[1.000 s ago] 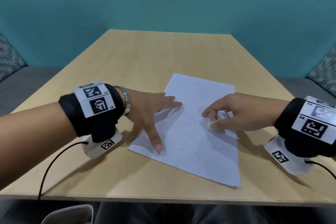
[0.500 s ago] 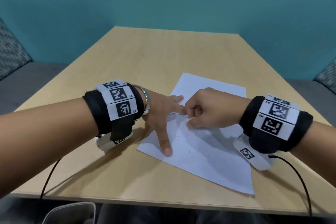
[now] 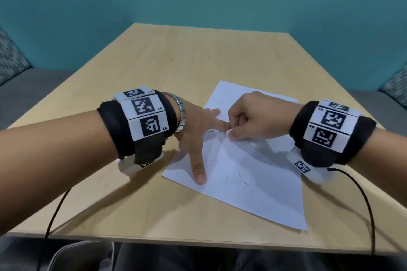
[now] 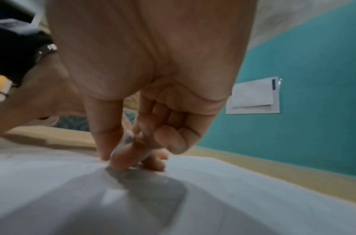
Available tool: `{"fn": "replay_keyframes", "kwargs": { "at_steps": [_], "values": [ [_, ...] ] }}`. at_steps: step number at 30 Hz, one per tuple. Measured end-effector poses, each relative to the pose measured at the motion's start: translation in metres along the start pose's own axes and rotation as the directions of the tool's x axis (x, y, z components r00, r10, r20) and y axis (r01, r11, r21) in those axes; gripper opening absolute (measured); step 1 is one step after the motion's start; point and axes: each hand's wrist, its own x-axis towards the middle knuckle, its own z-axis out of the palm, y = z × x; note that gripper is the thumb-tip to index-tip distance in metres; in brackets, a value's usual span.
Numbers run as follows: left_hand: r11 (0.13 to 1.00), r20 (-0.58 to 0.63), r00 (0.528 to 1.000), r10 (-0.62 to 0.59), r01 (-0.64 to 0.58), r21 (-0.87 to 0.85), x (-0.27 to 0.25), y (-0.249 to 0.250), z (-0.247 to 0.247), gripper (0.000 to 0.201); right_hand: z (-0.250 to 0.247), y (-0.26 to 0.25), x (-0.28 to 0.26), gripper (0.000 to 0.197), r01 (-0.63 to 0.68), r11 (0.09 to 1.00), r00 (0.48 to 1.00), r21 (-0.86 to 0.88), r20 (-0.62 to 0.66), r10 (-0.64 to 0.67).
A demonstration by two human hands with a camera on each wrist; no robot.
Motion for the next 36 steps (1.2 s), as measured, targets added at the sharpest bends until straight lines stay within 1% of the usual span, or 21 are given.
{"fn": "replay_keyframes", "kwargs": {
  "at_steps": [1,4,5,8,9,10,12,13,16,17,20,21,24,25,26,28,29,30,33,34,36],
  "values": [
    [1.000,-0.002,1.000,0.003,-0.003,0.010,0.000,0.001,-0.001,0.131,0.002,-0.002,-0.002,0.021,0.010,1.000,1.000,0.020,0.021,-0.010],
    [1.000,0.003,1.000,0.009,-0.009,-0.005,0.000,0.002,-0.002,0.125,0.010,-0.013,-0.014,0.018,0.058,0.996,0.974,0.073,0.214,-0.073],
    [1.000,0.008,1.000,-0.001,0.001,-0.002,0.000,0.002,-0.002,0.127,0.008,-0.010,-0.012,0.018,0.049,0.998,0.978,0.050,0.198,-0.058],
    [1.000,0.012,1.000,-0.015,0.014,0.008,0.001,0.003,-0.002,0.132,0.001,0.003,-0.005,0.019,-0.004,1.000,1.000,0.006,0.010,0.004],
    [1.000,0.012,1.000,-0.016,0.016,0.009,0.000,0.003,-0.002,0.131,0.003,0.001,-0.006,0.018,-0.003,1.000,1.000,0.028,0.009,0.002],
    [1.000,0.010,1.000,-0.015,0.015,0.012,0.000,0.004,-0.003,0.129,0.006,-0.004,-0.010,0.017,0.020,0.998,0.998,0.052,0.053,-0.023],
    [1.000,0.011,1.000,-0.015,0.015,0.018,0.000,0.005,-0.005,0.127,0.011,-0.013,-0.017,0.017,0.046,0.996,0.980,0.077,0.191,-0.060],
    [1.000,0.016,1.000,-0.014,0.014,0.019,0.000,0.006,-0.005,0.127,0.008,-0.011,-0.015,0.017,0.039,0.998,0.982,0.057,0.183,-0.049],
    [0.999,0.021,1.000,-0.020,0.019,0.043,0.001,0.007,-0.007,0.133,-0.001,0.004,-0.007,0.019,-0.029,0.999,0.999,-0.022,-0.013,0.029],
    [0.999,0.021,1.000,-0.019,0.018,0.042,0.001,0.007,-0.006,0.133,0.000,0.003,-0.008,0.019,-0.029,1.000,1.000,-0.002,-0.004,0.029],
    [1.000,0.027,1.000,-0.013,0.013,0.021,0.000,0.007,-0.006,0.127,0.009,-0.011,-0.020,0.018,0.037,0.997,0.977,0.062,0.208,-0.049],
    [1.000,0.031,0.999,-0.016,0.015,0.024,0.000,0.008,-0.007,0.127,0.008,-0.010,-0.020,0.019,0.036,0.998,0.977,0.048,0.208,-0.046],
    [0.998,0.039,0.999,-0.037,0.035,0.059,0.001,0.010,-0.009,0.132,-0.001,0.006,-0.011,0.022,-0.015,0.999,1.000,-0.042,0.003,0.015],
    [0.997,0.042,0.998,-0.044,0.041,0.066,0.002,0.011,-0.009,0.133,-0.001,0.007,-0.011,0.022,-0.020,1.000,1.000,-0.024,-0.012,0.020],
    [0.997,0.043,0.998,-0.045,0.042,0.067,0.002,0.011,-0.009,0.133,0.002,0.004,-0.014,0.020,-0.007,1.000,1.000,0.007,0.022,0.007],
    [0.998,0.046,0.998,-0.038,0.035,0.057,0.003,0.011,-0.008,0.131,0.009,-0.007,-0.025,0.017,0.039,0.997,0.980,0.071,0.192,-0.052],
    [0.998,0.047,0.998,-0.034,0.031,0.057,0.003,0.012,-0.009,0.132,0.010,-0.009,-0.028,0.017,0.044,0.996,0.971,0.080,0.233,-0.062],
    [0.998,0.048,0.998,-0.036,0.033,0.061,0.003,0.012,-0.009,0.132,0.008,-0.005,-0.026,0.017,0.036,0.998,0.976,0.057,0.213,-0.047],
    [0.995,0.045,0.998,-0.053,0.049,0.084,0.002,0.012,-0.009,0.135,-0.001,0.008,-0.017,0.015,-0.030,1.000,0.999,0.006,0.016,0.030],
    [0.995,0.045,0.998,-0.052,0.048,0.085,0.002,0.013,-0.009,0.134,0.000,0.007,-0.017,0.015,-0.035,0.999,0.999,0.026,0.016,0.035],
    [0.995,0.046,0.998,-0.049,0.045,0.086,0.002,0.013,-0.009,0.133,0.007,-0.004,-0.024,0.016,0.000,0.998,0.990,0.059,0.143,-0.008]
  ]
}}
